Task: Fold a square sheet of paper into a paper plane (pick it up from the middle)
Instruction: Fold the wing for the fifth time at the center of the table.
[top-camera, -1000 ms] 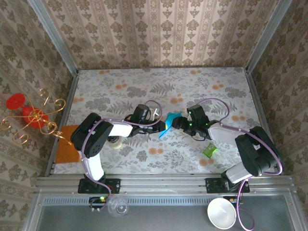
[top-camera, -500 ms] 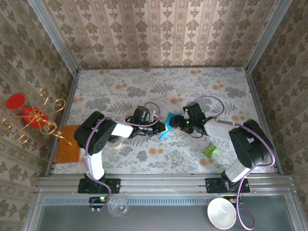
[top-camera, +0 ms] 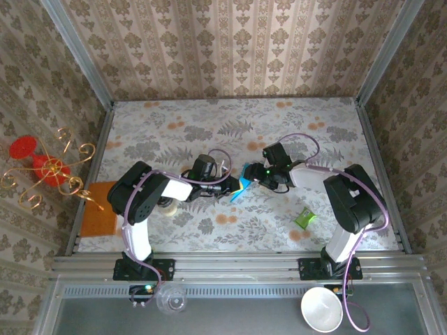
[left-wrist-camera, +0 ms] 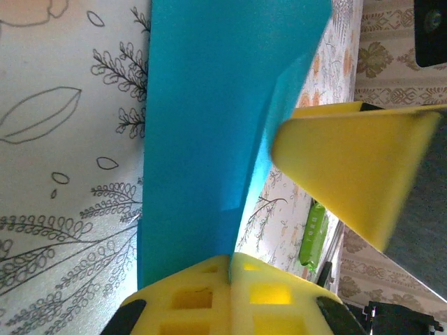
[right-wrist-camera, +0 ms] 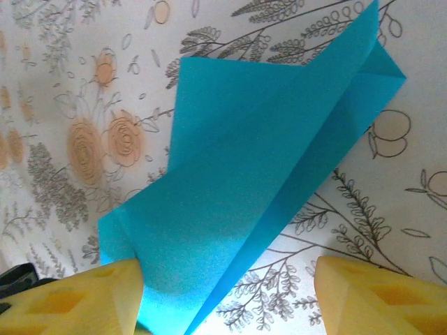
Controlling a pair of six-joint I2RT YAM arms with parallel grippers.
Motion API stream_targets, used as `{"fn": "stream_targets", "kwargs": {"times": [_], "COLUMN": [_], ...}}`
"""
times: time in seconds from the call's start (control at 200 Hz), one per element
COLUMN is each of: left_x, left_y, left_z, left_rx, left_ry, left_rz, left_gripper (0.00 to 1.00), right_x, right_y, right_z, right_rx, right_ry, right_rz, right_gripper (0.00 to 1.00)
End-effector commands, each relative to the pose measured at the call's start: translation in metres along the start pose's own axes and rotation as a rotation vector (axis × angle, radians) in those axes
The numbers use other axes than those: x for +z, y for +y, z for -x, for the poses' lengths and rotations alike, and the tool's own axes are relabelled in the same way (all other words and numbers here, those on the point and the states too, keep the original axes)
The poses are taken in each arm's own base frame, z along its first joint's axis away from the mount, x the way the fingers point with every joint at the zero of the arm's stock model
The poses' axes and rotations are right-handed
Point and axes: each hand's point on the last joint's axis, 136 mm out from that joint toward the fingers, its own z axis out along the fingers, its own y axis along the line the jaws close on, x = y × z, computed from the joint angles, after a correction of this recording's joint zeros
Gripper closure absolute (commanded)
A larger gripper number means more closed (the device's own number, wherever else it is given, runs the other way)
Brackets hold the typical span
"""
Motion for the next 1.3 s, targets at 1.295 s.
{"fn": "stream_targets", "kwargs": {"times": [1.295], "left_x": [-0.024], "left_y": [0.013], "left_z": [-0.008], "left_rx": [0.052], "left_ry": [-0.019], "left_rz": [0.118], "left_gripper": [0.61], "right_x": [0.032], "right_y": [-0.046], "right_z": [-0.019], "right_rx": [-0.062], "right_ry": [0.117], "right_rz": [-0.334], "right_gripper": [0.34]}}
